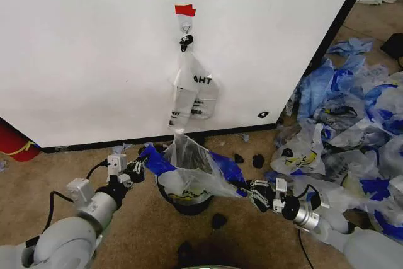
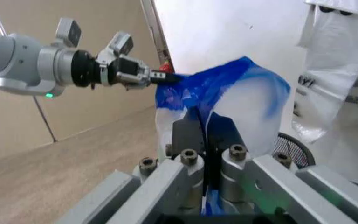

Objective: Pick up the garbage bag from the wall and place it over the trash bin.

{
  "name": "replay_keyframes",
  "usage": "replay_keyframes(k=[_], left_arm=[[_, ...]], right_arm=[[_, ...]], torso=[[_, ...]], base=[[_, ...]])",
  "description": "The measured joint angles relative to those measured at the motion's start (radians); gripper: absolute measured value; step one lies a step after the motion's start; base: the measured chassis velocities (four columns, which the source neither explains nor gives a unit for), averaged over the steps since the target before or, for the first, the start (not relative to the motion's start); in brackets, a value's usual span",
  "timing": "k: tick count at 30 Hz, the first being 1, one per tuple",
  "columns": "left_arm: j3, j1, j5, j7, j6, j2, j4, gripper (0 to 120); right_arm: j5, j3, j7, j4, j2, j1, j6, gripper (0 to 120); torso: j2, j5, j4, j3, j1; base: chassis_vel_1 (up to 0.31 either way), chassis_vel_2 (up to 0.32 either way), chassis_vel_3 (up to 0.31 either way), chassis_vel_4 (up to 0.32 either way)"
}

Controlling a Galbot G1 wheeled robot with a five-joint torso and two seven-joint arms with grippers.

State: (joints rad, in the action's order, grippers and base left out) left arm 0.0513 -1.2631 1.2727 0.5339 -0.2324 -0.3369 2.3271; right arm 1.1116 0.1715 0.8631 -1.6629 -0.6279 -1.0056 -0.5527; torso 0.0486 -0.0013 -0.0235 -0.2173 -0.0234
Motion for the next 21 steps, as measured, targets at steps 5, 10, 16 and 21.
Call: replay_keyframes(k=[5, 10, 16, 21], left_arm=[[0.032, -0.108, -0.029, -0.004, -0.007, -0.033, 0.010, 0], [0.094, -0.304, -0.143, -0.029, -0.021, -0.037, 0.028, 0], [0.148, -0.344, -0.188, -0.014, -0.009, -0.050, 0.035, 0], [0.213, -0.376, -0.165, 0.013, 0.006, -0.067, 0.083, 0]], right_arm=[[0.010, 0.015, 0.030, 0.007, 0.006, 0.007, 0.011, 0], [0.027, 0.031, 0.067, 0.004, 0.039, 0.018, 0.026, 0], [0.021, 0.046, 0.069, 0.005, 0.041, 0.021, 0.025, 0], [0.023, 0.052, 0.070, 0.006, 0.034, 0.016, 0.024, 0]], torso=[[0.000, 0.0008, -0.0001, 0.000, 0.000], [0.000, 0.0006, 0.0003, 0.000, 0.000], [0.000, 0.0000, -0.0003, 0.000, 0.000], [0.000, 0.0007, -0.0004, 0.000, 0.000]], base=[[0.000, 0.000, 0.000, 0.000], [0.000, 0.000, 0.000, 0.000], [0.000, 0.000, 0.000, 0.000], [0.000, 0.000, 0.000, 0.000]])
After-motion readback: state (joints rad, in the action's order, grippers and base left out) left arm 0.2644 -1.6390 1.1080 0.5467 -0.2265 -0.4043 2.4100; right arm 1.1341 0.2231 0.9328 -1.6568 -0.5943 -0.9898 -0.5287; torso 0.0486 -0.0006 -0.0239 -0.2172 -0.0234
